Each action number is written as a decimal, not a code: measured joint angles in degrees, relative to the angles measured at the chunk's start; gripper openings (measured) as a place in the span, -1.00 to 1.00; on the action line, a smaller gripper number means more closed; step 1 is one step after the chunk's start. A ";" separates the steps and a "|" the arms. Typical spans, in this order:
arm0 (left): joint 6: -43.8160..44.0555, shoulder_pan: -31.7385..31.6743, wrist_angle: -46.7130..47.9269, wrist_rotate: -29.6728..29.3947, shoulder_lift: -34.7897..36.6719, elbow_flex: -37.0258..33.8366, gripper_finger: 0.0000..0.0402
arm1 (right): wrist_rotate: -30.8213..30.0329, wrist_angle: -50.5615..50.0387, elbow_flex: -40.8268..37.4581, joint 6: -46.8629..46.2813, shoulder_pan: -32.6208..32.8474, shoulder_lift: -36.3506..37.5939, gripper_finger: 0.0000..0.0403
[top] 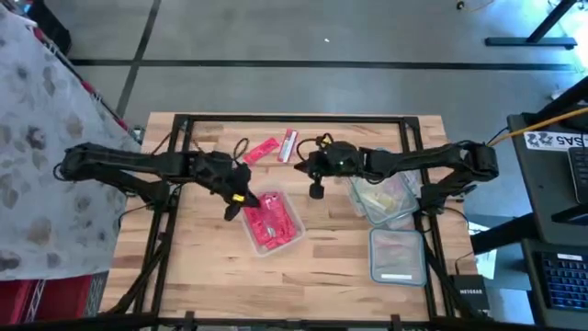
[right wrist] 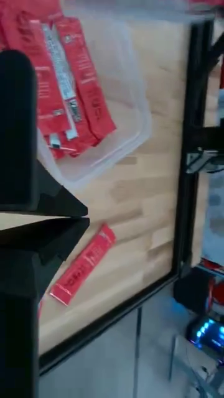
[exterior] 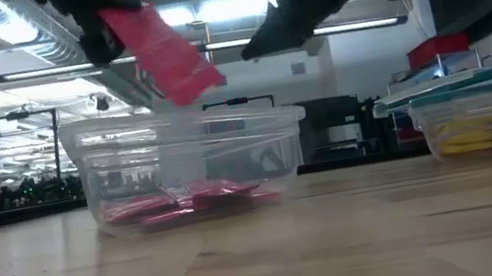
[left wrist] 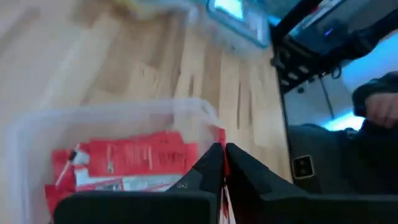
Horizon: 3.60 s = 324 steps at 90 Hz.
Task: Sort candy
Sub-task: Put the pink candy strip into the left transparent bin
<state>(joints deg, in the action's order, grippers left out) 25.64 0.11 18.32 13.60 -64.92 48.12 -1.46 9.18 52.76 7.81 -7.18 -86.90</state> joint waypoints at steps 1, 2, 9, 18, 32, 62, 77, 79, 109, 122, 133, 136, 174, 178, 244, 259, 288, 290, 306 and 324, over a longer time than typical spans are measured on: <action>0.16 -0.03 0.01 0.24 -0.52 -0.01 -1.00 | 0.02 -0.10 -0.01 -0.01 0.00 -0.03 -1.00; 0.34 -0.05 0.03 0.45 -1.04 -0.02 -1.00 | 0.03 -0.19 -0.01 -0.01 0.00 -0.04 -1.00; 0.72 -0.06 -0.19 1.89 -4.85 -0.02 -1.00 | 0.07 -0.47 -0.01 -0.01 0.02 -0.04 -1.00; 0.70 -0.58 -0.06 4.16 -10.24 -0.04 -1.00 | 0.83 -1.32 -0.01 -0.12 0.02 -0.06 -1.00; -0.03 -2.30 -0.05 4.68 -16.51 -0.07 -1.00 | 1.04 -2.88 -0.01 -0.32 0.02 -0.06 -1.00; -0.22 -7.23 5.29 4.25 -18.69 -0.11 -0.77 | 1.04 -3.39 -0.01 -0.46 0.02 -0.08 -1.00; -1.98 -9.47 5.69 4.22 -17.79 -0.11 -0.56 | 1.04 -3.41 -0.01 -0.46 0.02 -0.08 -1.00; -2.10 -9.83 5.81 4.20 -17.79 -0.11 -0.53 | 1.04 -3.44 -0.01 -0.46 0.02 -0.08 -1.00; -6.70 -13.32 12.66 -2.68 -16.43 -0.07 -0.42 | 1.04 -4.60 -0.01 -0.44 0.02 -0.41 -1.00; -8.30 -13.51 12.43 -7.28 -14.91 1.42 -0.44 | 1.04 -4.00 -0.02 -0.46 0.02 -1.12 -1.00; -9.90 -13.92 12.59 -15.00 -14.02 3.34 -0.45 | 1.04 -3.00 -0.05 -0.50 0.02 -2.21 -1.00; -10.09 -14.13 12.64 -18.55 -13.90 3.59 -0.45 | 1.04 -3.15 -0.04 -0.63 0.02 -2.37 -1.00; -21.47 -32.12 5.68 -16.35 -19.95 1.48 -0.26 | 1.04 -2.58 -0.03 -1.17 0.04 -4.11 -1.00; -22.51 -33.74 3.84 -13.61 -21.54 1.10 -0.22 | 1.04 -2.72 -0.03 -1.48 0.04 -4.11 -1.00; -15.59 -28.32 7.40 -19.33 -26.52 1.58 -0.95 | 1.06 -3.95 -0.03 -1.68 0.04 -4.11 -1.00; -4.51 -23.00 16.95 -19.75 -15.20 3.73 -0.98 | 1.06 -4.32 -0.03 -1.57 0.04 -4.11 -1.00; 26.96 -0.64 9.31 -23.65 1.24 4.36 -0.98 | 1.56 -2.55 -0.03 0.02 0.04 -4.11 -1.00; 29.05 1.45 7.84 -25.42 1.28 4.37 -0.98 | 1.64 -2.39 -0.03 0.11 0.04 -4.11 -1.00; 44.79 16.44 1.19 -40.09 -1.97 4.37 -0.98 | 2.96 -0.67 -0.03 0.52 0.04 -4.11 -1.00; 65.29 26.88 -1.81 -52.98 -8.61 4.37 -0.99 | 6.68 1.78 -0.03 1.48 0.04 -4.11 -1.00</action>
<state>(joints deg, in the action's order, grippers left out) 90.93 26.99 16.51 -39.38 -73.54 52.49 5.22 10.96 52.73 9.29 -7.14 -91.00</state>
